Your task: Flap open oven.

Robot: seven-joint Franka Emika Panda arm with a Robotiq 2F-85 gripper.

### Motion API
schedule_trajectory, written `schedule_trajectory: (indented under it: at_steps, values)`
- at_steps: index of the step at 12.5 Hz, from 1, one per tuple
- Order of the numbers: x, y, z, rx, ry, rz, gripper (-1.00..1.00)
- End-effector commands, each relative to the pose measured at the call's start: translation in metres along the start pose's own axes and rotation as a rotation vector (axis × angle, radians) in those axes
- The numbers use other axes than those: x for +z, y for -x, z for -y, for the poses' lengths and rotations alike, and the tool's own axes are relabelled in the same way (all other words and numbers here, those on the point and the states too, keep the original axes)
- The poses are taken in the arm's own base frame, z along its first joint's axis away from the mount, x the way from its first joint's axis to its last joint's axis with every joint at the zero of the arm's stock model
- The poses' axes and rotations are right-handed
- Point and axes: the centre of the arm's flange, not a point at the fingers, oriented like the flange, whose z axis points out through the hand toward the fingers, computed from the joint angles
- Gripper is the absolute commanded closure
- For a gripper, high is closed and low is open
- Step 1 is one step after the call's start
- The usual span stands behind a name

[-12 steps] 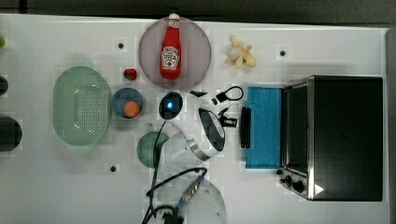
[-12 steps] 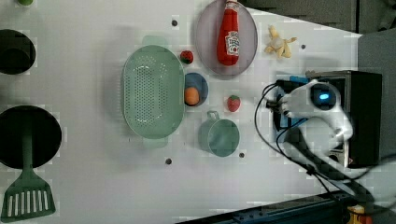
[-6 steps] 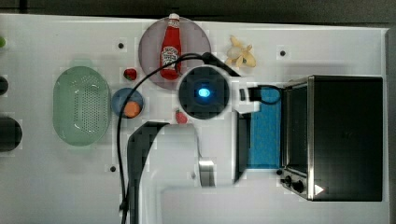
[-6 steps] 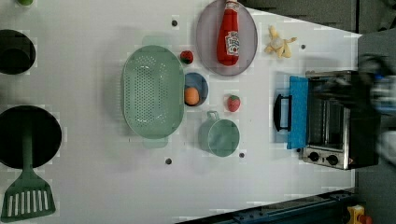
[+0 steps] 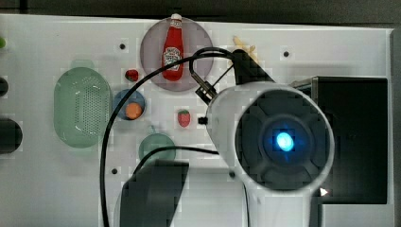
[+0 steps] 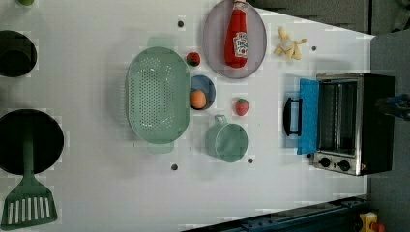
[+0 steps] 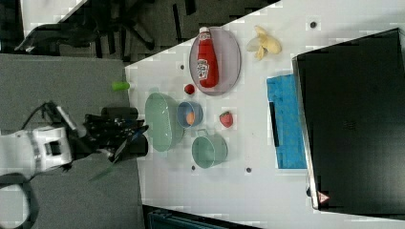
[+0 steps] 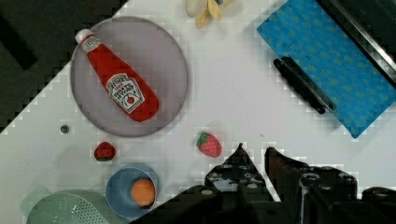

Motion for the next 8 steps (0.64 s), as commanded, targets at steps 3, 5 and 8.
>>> schedule_trajectory:
  at_steps: [3, 5, 8]
  values:
    - [-0.022, 0.004, -0.021, 0.192, 0.086, 0.064, 0.65]
    - [-0.026, 0.008, -0.026, 0.232, 0.122, 0.095, 0.65]
    - [-0.025, 0.006, -0.032, 0.241, 0.132, 0.102, 0.65]
